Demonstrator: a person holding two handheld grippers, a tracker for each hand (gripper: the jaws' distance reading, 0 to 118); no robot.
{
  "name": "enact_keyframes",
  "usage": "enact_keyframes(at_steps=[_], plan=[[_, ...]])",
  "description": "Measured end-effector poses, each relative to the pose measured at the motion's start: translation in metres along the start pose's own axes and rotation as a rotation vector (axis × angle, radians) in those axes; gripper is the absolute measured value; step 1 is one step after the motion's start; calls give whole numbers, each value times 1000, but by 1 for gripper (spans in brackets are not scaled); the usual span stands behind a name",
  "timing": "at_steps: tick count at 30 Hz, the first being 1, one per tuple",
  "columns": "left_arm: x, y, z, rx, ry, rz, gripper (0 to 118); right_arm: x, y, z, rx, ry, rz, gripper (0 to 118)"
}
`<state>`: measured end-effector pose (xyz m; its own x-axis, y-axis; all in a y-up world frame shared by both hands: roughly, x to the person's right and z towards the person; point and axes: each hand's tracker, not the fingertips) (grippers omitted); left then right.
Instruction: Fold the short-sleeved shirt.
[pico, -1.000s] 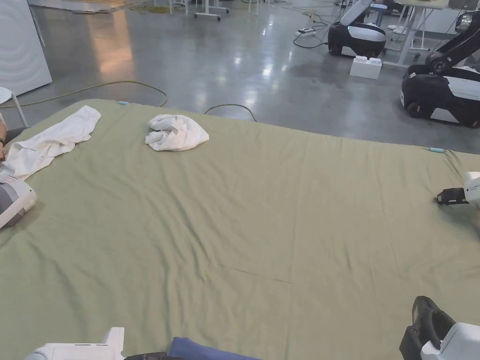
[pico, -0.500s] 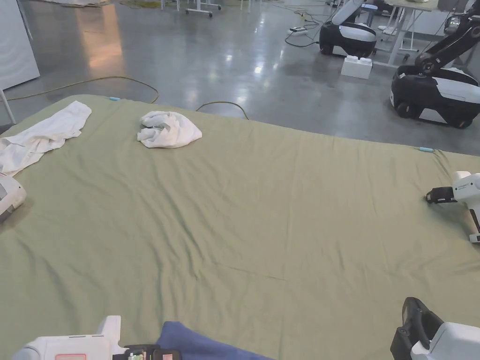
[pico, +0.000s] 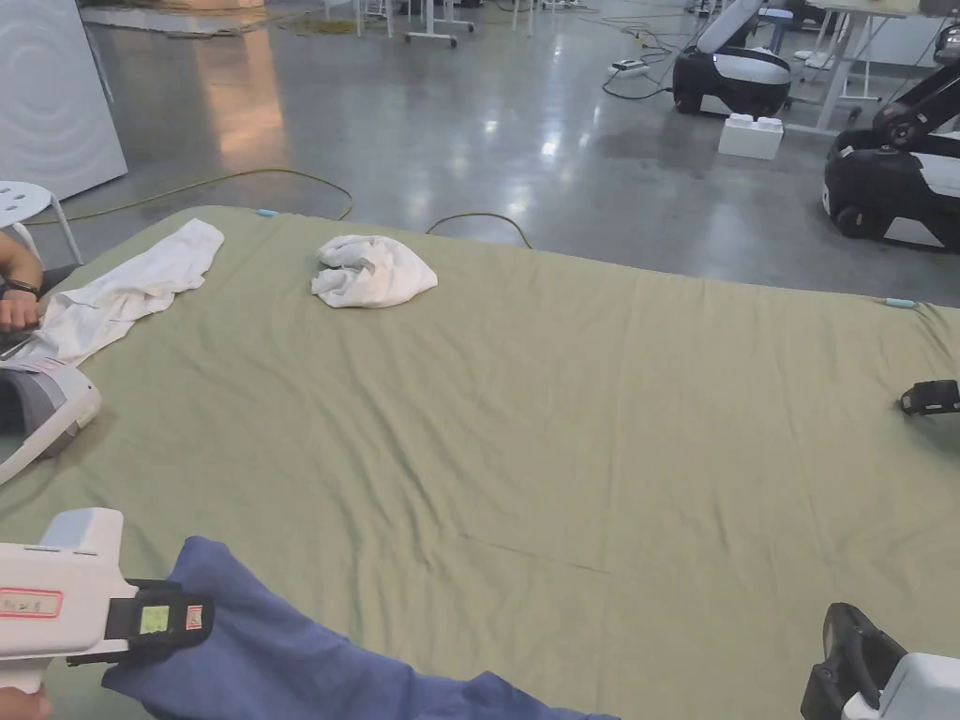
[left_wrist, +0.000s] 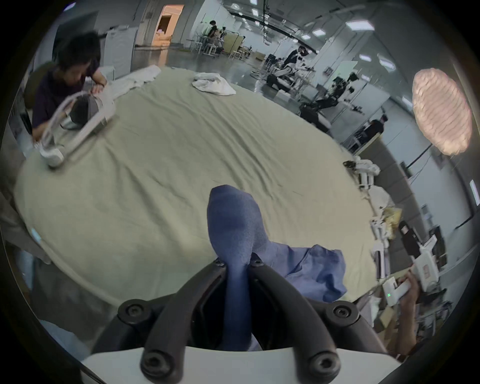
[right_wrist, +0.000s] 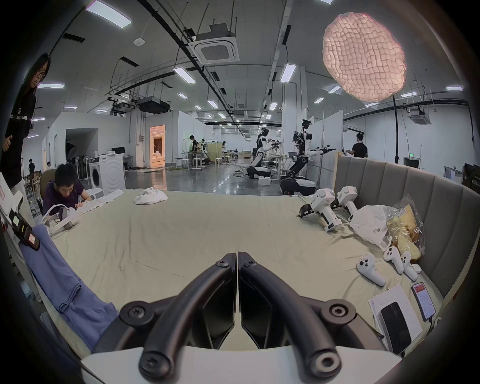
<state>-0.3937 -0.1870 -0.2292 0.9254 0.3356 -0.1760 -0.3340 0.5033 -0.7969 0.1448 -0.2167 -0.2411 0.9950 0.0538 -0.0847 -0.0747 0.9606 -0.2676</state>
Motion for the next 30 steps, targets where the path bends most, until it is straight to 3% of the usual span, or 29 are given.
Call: enact_keyframes(at_steps=[13,20,30], plan=[[126,-38,-19,-54,-98,-159,6,5,-8,-1,-27,-6,-18,0],[178,-62,-74,-157,-153,-165,6,13,-11,3,-30,-22,-31,0],[229,-99,-129,-227,-82,-214,6,25,-17,7,-47,-52,-42,0]])
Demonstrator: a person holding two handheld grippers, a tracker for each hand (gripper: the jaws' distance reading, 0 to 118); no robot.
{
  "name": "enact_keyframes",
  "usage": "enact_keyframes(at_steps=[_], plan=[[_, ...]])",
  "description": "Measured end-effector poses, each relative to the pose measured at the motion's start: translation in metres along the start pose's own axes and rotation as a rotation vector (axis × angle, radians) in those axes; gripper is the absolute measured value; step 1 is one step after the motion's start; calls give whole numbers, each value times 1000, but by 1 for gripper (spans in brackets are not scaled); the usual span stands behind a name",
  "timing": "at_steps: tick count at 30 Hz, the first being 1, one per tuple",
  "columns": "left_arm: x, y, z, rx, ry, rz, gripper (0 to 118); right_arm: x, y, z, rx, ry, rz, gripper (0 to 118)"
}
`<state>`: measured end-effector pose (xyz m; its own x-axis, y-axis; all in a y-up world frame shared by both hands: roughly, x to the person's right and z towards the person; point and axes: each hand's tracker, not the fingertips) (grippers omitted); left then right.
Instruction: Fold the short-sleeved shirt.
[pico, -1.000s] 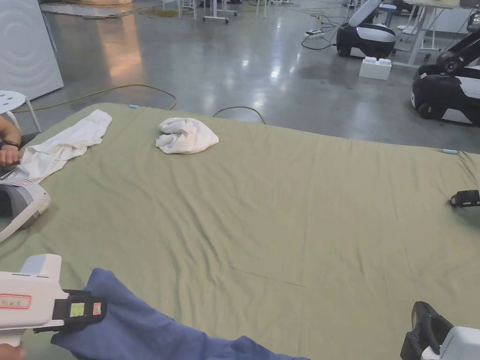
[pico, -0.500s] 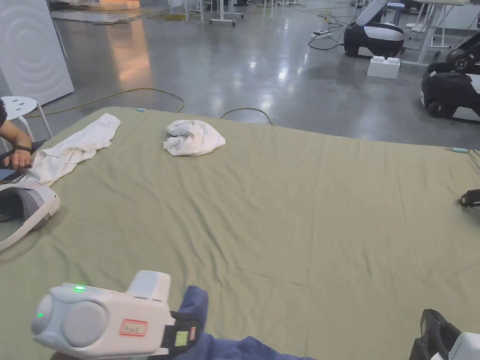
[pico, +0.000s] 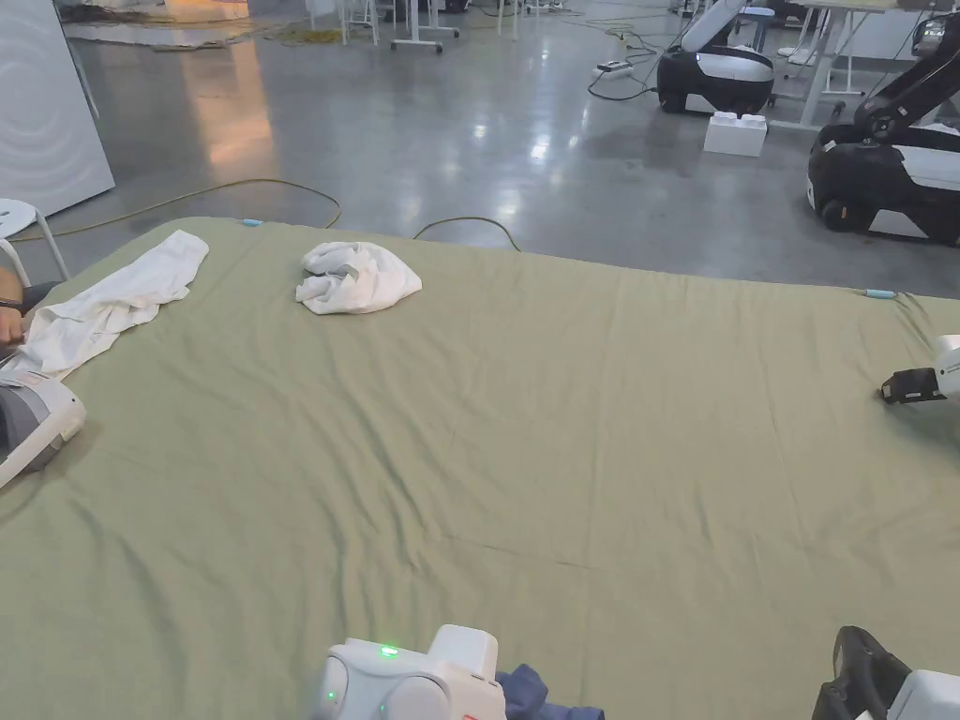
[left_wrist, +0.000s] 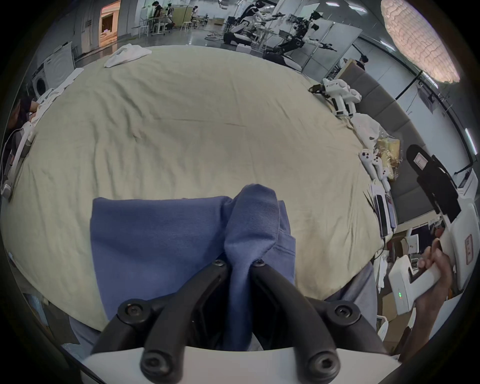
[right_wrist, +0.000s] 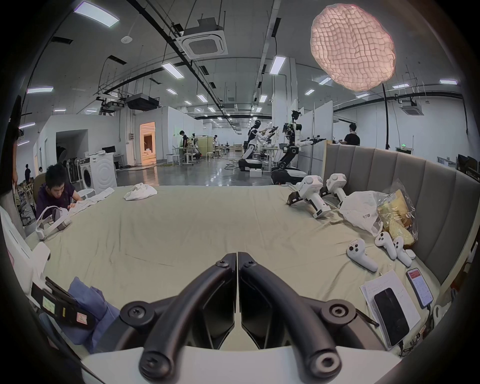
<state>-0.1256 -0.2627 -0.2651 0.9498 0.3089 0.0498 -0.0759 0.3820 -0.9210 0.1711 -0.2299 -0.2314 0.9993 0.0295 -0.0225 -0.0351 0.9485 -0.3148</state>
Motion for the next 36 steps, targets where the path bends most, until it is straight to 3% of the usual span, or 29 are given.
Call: enact_keyframes(at_steps=[1,3,5,6,7,10,12,14,15,21,27,31,36], plan=[[1,-1,-2,-1,5,6,7,1,-1,0,-1,-1,-3,0],[1,-1,-2,0,-11,34,23,1,-3,-1,-8,-1,-5,0],[-2,-1,7,19,-98,58,62,1,-4,-1,-12,0,-4,0],[-3,-1,15,33,-131,68,73,1,-4,-1,-13,1,-4,0],[-5,0,22,55,-156,72,76,1,-4,-1,-12,1,-2,0],[-15,2,43,112,-199,81,74,2,-4,0,-16,-1,-2,0],[-25,4,42,127,-199,92,48,3,-4,1,-16,-3,-3,0],[-31,5,29,117,-178,115,7,3,-5,1,-18,-5,-3,0],[-34,4,21,94,-174,143,4,3,-5,1,-20,-4,-3,0],[-31,-16,-34,-13,-321,176,3,4,-7,3,-31,-10,4,0],[-31,-32,-65,34,-296,164,2,5,-9,2,-40,-14,0,0],[-35,-32,-50,54,-323,174,2,1,-6,2,-30,-9,8,0],[-42,-17,0,198,-282,51,2,-8,4,-5,3,3,8,0]])
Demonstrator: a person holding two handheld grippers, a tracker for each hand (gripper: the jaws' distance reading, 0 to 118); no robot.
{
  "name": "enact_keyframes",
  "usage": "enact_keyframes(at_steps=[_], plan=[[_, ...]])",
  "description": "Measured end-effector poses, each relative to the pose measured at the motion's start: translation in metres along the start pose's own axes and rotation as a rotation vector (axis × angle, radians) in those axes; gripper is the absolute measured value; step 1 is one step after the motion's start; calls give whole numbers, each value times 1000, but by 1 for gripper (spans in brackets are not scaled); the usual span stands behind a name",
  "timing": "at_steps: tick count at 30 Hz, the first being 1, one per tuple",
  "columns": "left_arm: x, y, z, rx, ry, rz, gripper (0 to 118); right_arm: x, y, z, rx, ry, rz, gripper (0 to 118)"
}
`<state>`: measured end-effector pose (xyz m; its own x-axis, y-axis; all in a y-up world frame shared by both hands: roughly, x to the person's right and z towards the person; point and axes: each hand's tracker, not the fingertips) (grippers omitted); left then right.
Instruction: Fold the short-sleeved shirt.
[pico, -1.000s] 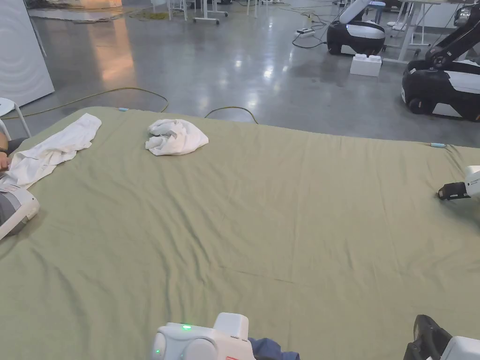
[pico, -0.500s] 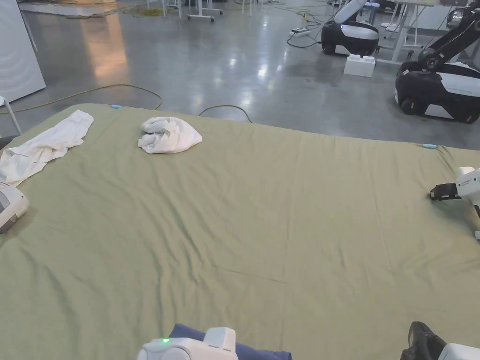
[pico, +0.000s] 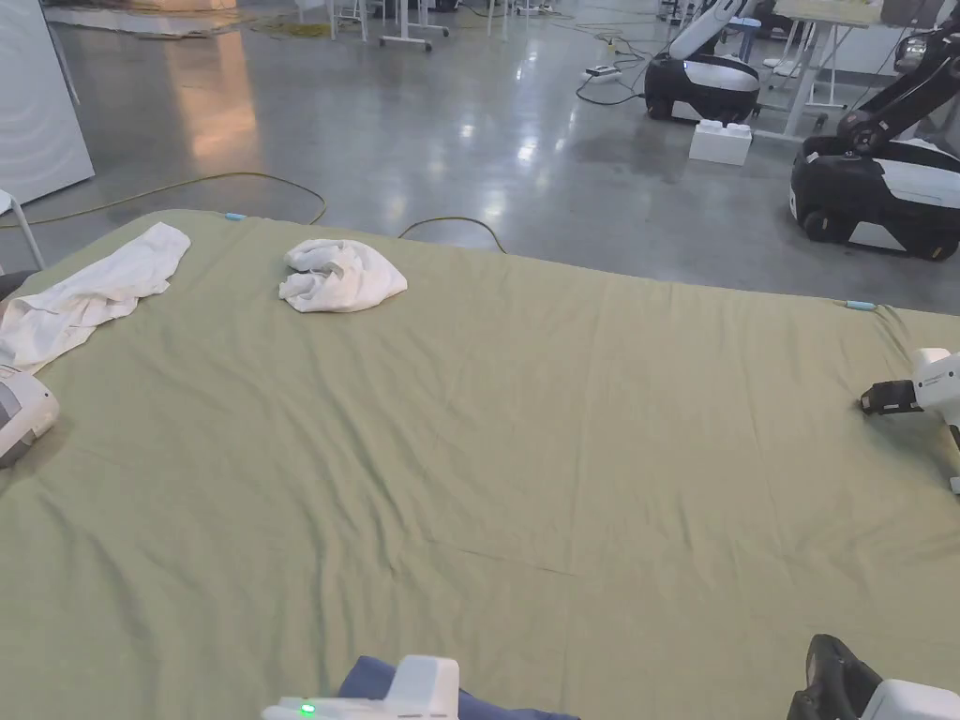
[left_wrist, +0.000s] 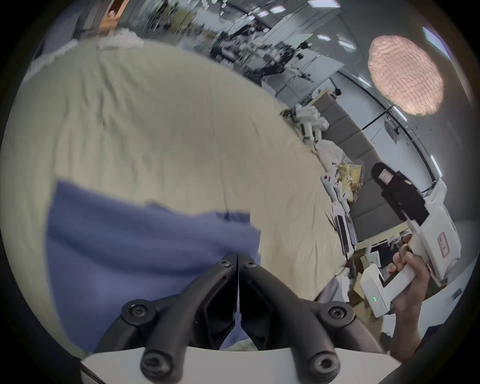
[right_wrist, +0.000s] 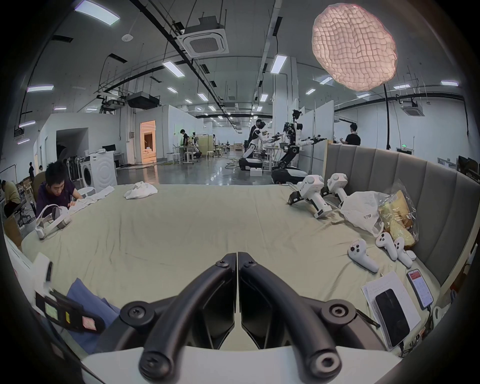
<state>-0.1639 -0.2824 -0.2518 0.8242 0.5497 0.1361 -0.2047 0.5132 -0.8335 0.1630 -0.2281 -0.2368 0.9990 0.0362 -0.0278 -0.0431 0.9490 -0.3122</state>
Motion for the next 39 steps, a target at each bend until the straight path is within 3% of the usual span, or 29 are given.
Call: enact_keyframes(at_steps=[9,15,26,30,36,39], plan=[[3,46,72,578,413,-290,2,-20,34,-22,113,7,-7,0],[0,59,101,866,566,-379,2,-24,59,-27,192,-19,-20,0],[-13,57,121,895,628,-415,2,-26,66,-8,200,-29,-19,0],[-21,41,130,867,628,-389,2,-56,37,6,91,83,24,0],[-40,13,131,797,646,-350,2,-128,-37,15,-130,333,106,0],[-52,0,132,767,650,-310,2,-151,-70,9,-193,353,121,0]])
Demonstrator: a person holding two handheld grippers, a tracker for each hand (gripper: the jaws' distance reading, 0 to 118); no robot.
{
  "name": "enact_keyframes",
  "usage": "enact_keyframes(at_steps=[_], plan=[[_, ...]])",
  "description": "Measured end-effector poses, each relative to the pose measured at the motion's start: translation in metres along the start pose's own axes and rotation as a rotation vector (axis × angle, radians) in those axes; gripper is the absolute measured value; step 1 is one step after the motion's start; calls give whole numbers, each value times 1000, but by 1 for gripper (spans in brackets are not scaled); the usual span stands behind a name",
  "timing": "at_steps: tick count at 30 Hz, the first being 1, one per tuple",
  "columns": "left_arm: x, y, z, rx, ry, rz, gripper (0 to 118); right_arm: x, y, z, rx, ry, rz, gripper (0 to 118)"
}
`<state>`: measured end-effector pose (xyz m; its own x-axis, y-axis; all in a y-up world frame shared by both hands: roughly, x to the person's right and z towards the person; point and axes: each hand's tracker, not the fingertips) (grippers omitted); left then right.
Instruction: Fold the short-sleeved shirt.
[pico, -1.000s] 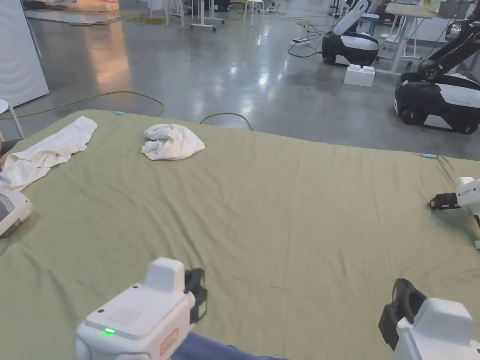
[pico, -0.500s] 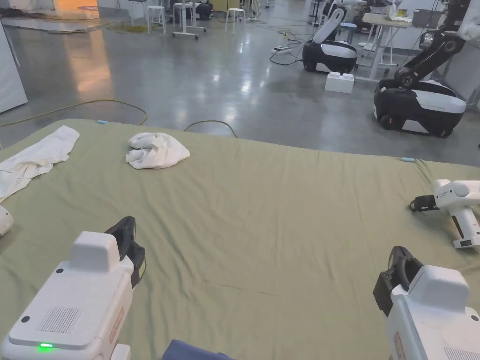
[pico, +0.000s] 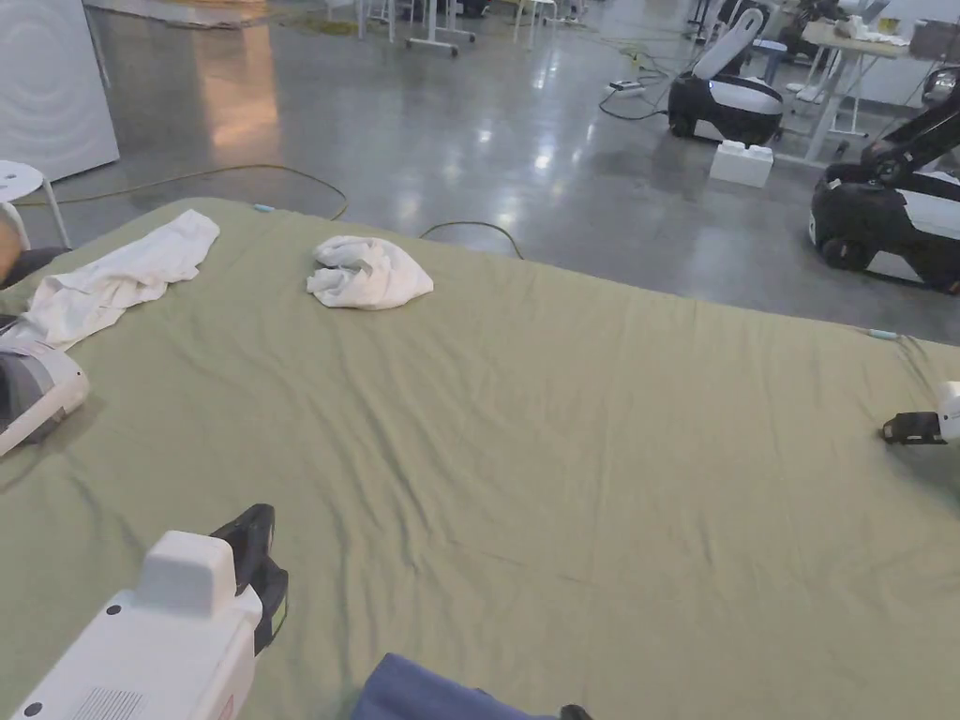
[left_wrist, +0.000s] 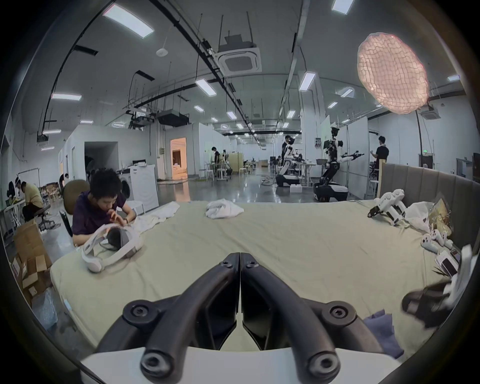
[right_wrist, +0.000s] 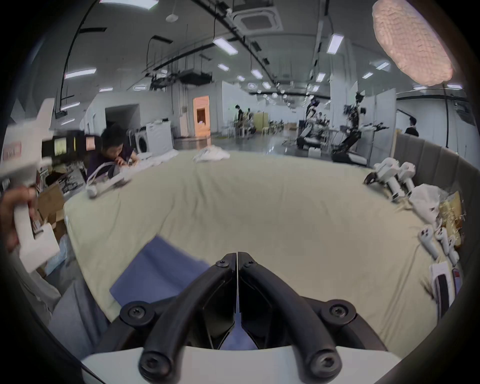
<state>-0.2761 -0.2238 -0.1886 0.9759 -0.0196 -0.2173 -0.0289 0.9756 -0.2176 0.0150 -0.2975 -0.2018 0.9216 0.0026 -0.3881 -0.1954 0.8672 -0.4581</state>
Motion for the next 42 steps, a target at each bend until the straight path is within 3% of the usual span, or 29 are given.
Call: enact_keyframes(at_steps=[8,14,16,17,19,20,26,31,33,34,35,36,38,40,42], plan=[[-21,-25,5,-154,-79,74,2,4,-54,-34,-112,-106,-13,0],[-55,-39,-30,-448,-383,357,18,6,-56,-33,-104,-113,-24,0],[-66,-49,-51,-575,-508,445,49,9,-55,-33,-110,-106,-35,0],[-69,-57,-62,-644,-570,481,73,10,-55,-33,-111,-102,-37,0],[-72,-69,-78,-714,-651,532,92,10,-54,-32,-113,-96,-40,0],[-73,-76,-86,-733,-676,554,95,11,-54,-32,-114,-94,-42,0],[-61,-122,-126,-922,-806,714,95,12,-55,-32,-113,-90,-46,0],[-40,-137,-136,-893,-925,774,94,12,-54,-32,-114,-86,-39,0],[-30,-141,-140,-910,-927,767,80,11,-54,-32,-114,-86,-39,0],[-27,-142,-140,-914,-936,747,66,11,-54,-32,-114,-86,-40,0],[-22,-143,-141,-927,-940,710,41,11,-54,-32,-115,-87,-41,0],[-18,-144,-140,-942,-892,645,29,12,-54,-32,-116,-87,-43,0],[12,-125,-113,-930,-886,641,21,12,-55,-32,-116,-79,-48,0],[11,-122,-109,-915,-906,729,20,12,-54,-32,-113,-80,-44,0],[6,-114,-104,-905,-893,699,19,12,-53,-30,-106,-72,-49,0]])
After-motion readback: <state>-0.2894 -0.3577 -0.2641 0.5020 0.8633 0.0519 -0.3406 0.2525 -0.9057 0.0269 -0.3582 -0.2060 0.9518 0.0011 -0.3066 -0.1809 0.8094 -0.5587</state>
